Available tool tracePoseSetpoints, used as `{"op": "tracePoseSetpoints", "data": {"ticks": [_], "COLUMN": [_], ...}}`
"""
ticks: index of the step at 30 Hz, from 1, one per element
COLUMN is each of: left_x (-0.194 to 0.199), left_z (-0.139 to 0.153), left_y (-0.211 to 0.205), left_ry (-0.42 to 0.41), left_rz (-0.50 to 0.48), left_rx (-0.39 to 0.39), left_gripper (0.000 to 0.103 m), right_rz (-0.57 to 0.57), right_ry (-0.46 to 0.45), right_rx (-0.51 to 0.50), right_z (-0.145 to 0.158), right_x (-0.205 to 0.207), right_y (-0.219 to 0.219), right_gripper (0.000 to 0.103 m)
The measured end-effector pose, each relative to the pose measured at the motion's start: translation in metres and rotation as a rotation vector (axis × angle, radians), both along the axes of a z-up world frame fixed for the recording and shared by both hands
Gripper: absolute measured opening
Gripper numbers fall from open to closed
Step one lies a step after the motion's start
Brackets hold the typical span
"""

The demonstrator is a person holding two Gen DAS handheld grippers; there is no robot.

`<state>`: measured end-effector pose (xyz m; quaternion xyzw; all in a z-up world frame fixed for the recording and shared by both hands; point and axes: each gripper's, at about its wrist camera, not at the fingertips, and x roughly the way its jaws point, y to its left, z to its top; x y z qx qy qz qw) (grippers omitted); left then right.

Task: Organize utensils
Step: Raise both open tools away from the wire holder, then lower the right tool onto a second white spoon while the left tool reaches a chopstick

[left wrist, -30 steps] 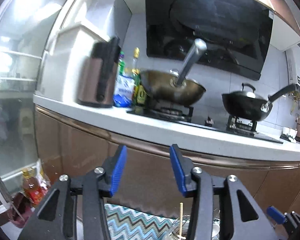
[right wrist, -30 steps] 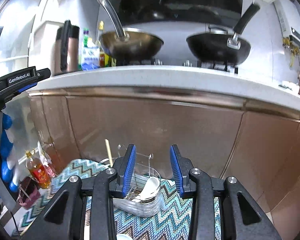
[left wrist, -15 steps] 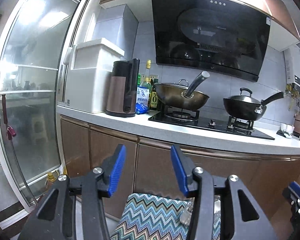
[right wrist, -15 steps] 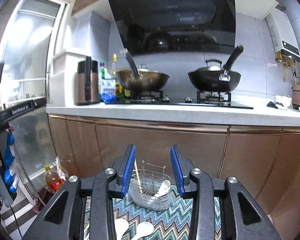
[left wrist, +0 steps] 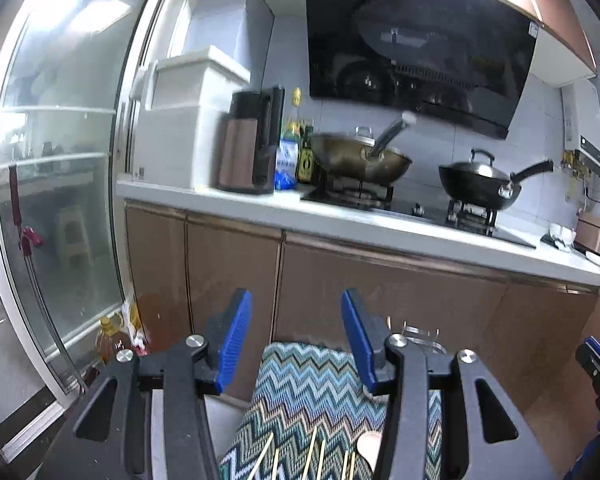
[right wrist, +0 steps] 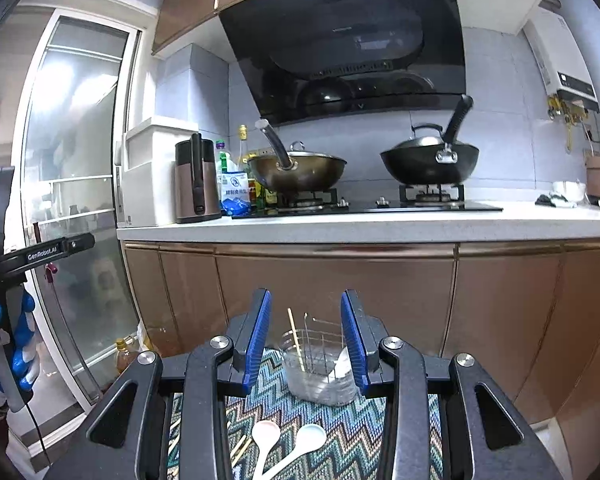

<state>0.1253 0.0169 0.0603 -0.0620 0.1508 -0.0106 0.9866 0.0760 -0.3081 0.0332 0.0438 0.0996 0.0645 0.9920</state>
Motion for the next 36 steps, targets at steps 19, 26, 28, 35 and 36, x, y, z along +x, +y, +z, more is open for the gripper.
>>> {"op": "tracePoseSetpoints", "data": {"ticks": [19,26,28,35,36], "left_x": [0.064,0.094,0.107,0.147,0.152], "left_z": [-0.149,-0.212,-0.231,-0.269,-0.273], "left_y": [-0.014,-0.049,-0.057,-0.066,-0.068], "left_ry": [0.524,0.75,0.811,0.935,0.949], "left_rz": [-0.145,-0.302,-0.335,-0.337,-0.342], "left_rx": [0.027,0.058,0.037,0.001,0.0], "left_gripper": [0.045,0.044,0.044,0.04,0.038], "right_rz": [0.021,0.101,0.124,0.208,0.215], "right_ry": [0.242,0.398,0.446,0.608,0.627], "right_rx": [0.103,0.106,0.11,0.146,0.152], "right_z": [-0.104,-0.153,-0.167,-0.218,-0.225], "right_x": [0.047,0.078,0.091,0.132,0.139], "right_y": [-0.037,-0.032,-0.032,-0.035,-0.037], "right_gripper": [0.036,0.035,0.033,0.03,0.029]}}
